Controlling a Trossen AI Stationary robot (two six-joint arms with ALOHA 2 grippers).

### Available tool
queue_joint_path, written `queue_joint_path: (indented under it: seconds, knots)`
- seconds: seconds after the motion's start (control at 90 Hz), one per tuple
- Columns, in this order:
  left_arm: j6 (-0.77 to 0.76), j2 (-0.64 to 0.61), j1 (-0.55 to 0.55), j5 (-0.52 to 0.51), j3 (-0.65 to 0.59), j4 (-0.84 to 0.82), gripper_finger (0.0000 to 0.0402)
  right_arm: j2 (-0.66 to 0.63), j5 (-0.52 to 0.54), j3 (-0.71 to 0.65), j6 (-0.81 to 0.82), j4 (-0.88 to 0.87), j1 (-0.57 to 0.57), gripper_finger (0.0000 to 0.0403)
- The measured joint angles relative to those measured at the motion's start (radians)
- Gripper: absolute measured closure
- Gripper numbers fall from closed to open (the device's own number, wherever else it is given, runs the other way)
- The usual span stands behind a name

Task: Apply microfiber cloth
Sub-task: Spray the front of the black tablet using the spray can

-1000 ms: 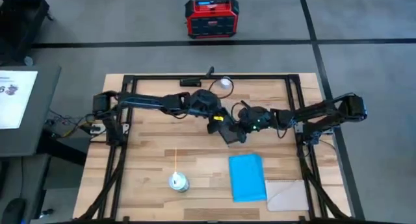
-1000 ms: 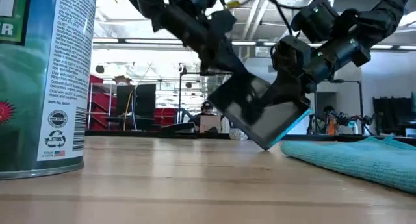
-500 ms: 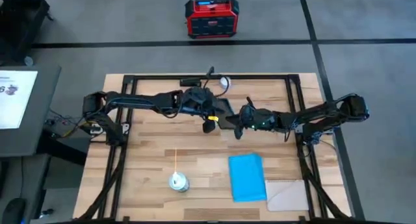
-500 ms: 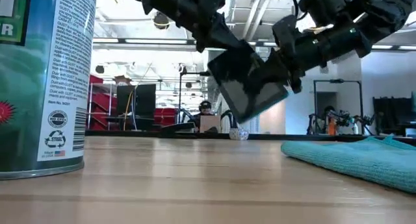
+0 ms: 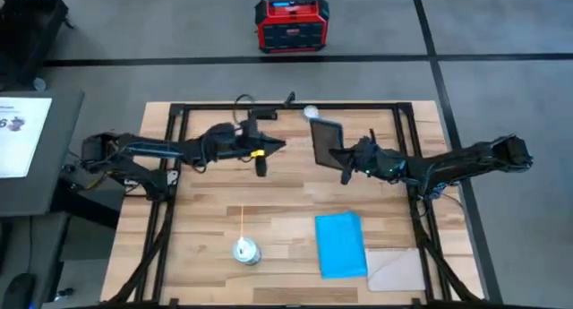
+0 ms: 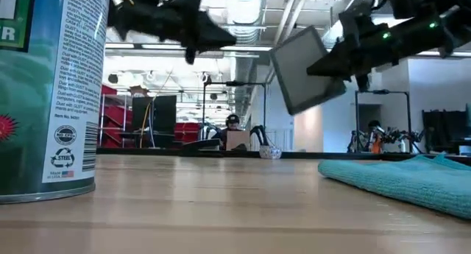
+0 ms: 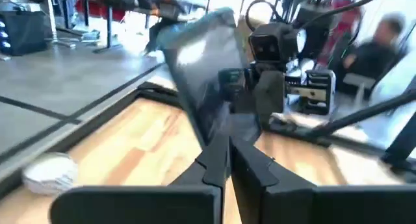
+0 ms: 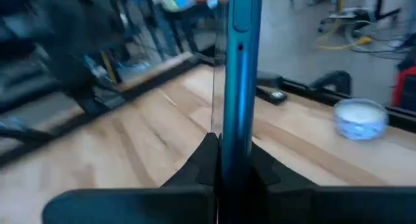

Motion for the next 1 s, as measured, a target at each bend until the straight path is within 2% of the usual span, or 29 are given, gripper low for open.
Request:
queue_joint_path:
  seconds: [0.111, 0.222, 0.389, 0.678, 1.0]
  knots:
    - [-0.068, 0.050, 0.003, -0.011, -0.051, 0.117, 0.0402, 0.063, -0.022, 0.019, -0.011, 0.054, 0.017, 0.0393]
    - [-0.099, 0.123, 0.001, 0.001, -0.039, 0.203, 0.0402, 0.143, -0.045, 0.081, -0.037, 0.096, 0.031, 0.0393]
    - [-0.115, 0.202, 0.001, 0.003, 0.009, 0.209, 0.0402, 0.243, -0.063, 0.155, -0.069, 0.080, 0.032, 0.0393]
    - [-0.117, 0.210, 0.003, 0.003, 0.010, 0.199, 0.0402, 0.250, -0.087, 0.173, -0.075, 0.090, 0.038, 0.0393]
    - [-0.131, 0.211, 0.005, 0.003, 0.010, 0.279, 0.0402, 0.260, -0.085, 0.172, -0.070, 0.091, 0.037, 0.0393]
